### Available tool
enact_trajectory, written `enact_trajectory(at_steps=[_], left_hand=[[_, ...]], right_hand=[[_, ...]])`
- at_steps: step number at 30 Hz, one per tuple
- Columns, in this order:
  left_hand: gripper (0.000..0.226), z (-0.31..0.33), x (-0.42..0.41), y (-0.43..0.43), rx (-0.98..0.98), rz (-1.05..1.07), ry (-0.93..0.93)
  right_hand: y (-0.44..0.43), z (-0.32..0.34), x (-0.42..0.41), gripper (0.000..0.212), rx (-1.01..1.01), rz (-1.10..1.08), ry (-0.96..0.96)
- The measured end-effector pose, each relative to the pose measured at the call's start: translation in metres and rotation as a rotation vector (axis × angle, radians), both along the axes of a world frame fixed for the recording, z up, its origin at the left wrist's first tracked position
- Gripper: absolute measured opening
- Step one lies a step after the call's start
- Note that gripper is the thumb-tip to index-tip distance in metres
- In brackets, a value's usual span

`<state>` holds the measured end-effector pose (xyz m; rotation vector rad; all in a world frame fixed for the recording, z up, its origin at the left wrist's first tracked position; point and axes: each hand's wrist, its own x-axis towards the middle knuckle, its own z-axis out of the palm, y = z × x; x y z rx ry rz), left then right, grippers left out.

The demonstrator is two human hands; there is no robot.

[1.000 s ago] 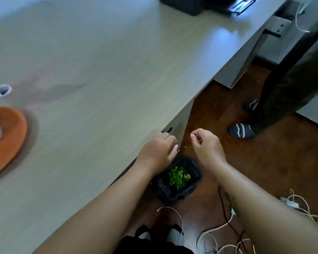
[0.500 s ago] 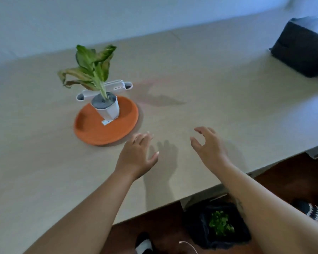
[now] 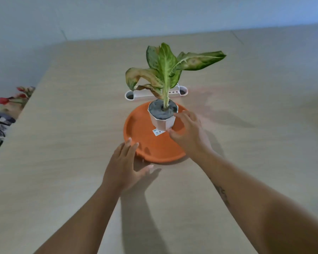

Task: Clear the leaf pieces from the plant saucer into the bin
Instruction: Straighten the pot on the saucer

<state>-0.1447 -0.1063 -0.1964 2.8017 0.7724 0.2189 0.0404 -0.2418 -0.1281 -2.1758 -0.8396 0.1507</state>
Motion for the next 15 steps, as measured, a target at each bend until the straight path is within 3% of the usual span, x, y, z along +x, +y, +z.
enact_trajectory(at_steps=[6, 9, 15], left_hand=[[0.097, -0.013, 0.007, 0.029, 0.019, -0.051, -0.005], [0.094, -0.018, 0.009, 0.039, 0.024, -0.059, -0.017], [0.1, -0.024, 0.017, 0.048, 0.033, -0.066, -0.021]], right_hand=[[0.043, -0.021, 0.014, 0.052, -0.155, 0.029, -0.105], [0.059, -0.03, 0.018, 0.06, -0.212, 0.068, -0.04], [0.071, -0.034, 0.021, 0.047, -0.196, -0.001, -0.031]])
